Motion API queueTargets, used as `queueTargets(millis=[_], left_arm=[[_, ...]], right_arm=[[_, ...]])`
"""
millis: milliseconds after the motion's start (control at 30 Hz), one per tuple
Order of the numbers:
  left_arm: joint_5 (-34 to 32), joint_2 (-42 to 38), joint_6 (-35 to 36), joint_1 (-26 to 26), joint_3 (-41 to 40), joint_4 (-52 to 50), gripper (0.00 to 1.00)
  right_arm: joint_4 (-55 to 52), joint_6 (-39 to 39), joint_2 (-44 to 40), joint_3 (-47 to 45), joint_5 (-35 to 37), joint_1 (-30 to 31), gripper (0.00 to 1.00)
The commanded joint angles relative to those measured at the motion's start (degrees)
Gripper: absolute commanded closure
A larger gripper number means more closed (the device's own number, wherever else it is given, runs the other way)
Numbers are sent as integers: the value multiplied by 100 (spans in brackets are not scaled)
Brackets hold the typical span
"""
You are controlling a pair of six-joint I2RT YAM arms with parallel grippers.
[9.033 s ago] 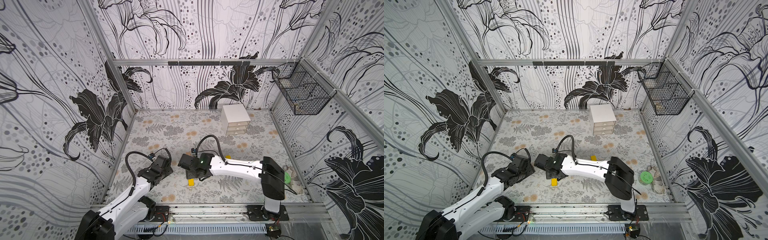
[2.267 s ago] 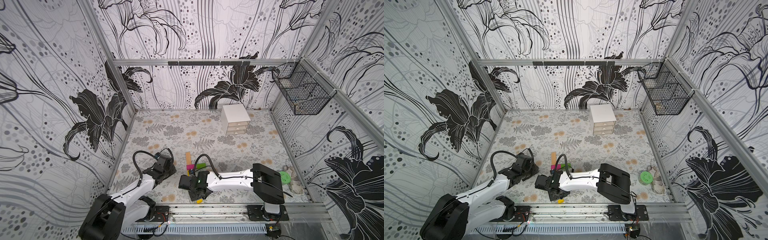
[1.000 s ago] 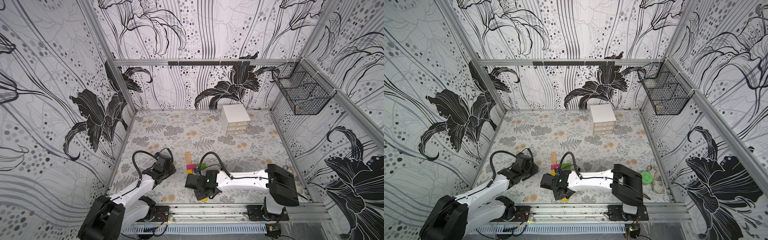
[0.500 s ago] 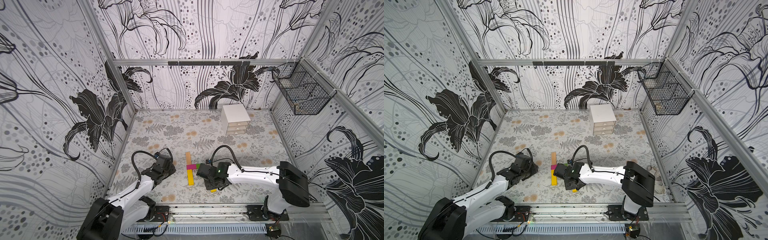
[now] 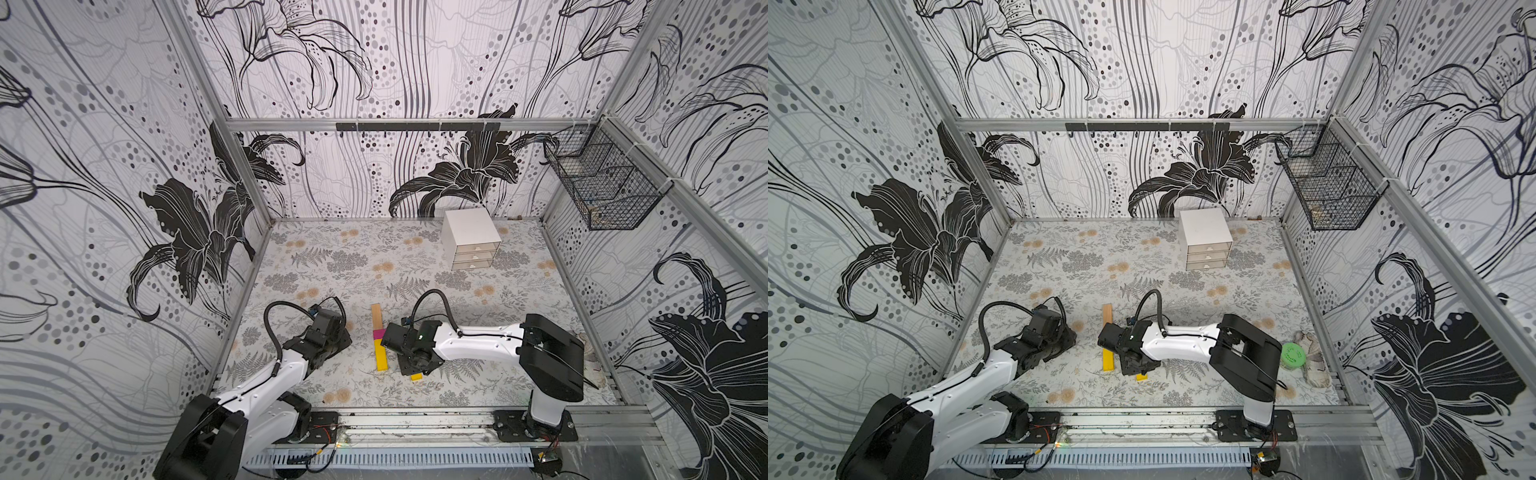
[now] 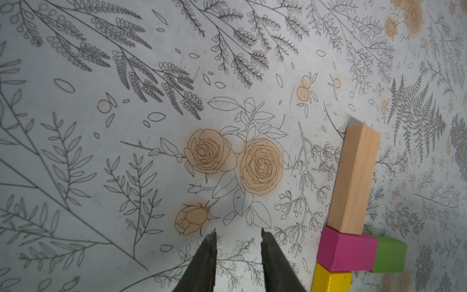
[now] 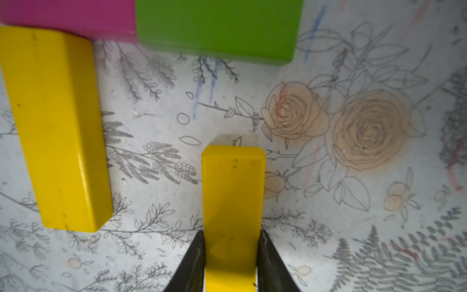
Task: Assemble the letter h with building blocks
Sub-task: Assemble the building block at the center of the board.
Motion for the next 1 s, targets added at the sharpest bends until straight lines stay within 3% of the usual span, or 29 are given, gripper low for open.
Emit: queueTargets(millis=[0,200,600,700,967], left_arm=[[27,50,94,38,128,43,67],[31,72,87,36,120,67,67],[14,141,66,39,-11,188,67],[14,126,65,40,-41,199,67],[6,-13,90,42,-41,99,67]], right_arm=[[-130,165,-38,-95,-36,-27,72],[-80,242,-321,-284,-78,-30,49],[-284,337,-546,-366,-40,346,46],[-284,359,-524,-384,-48,376,52],[-299,372,-333,-321,-31,376,53]])
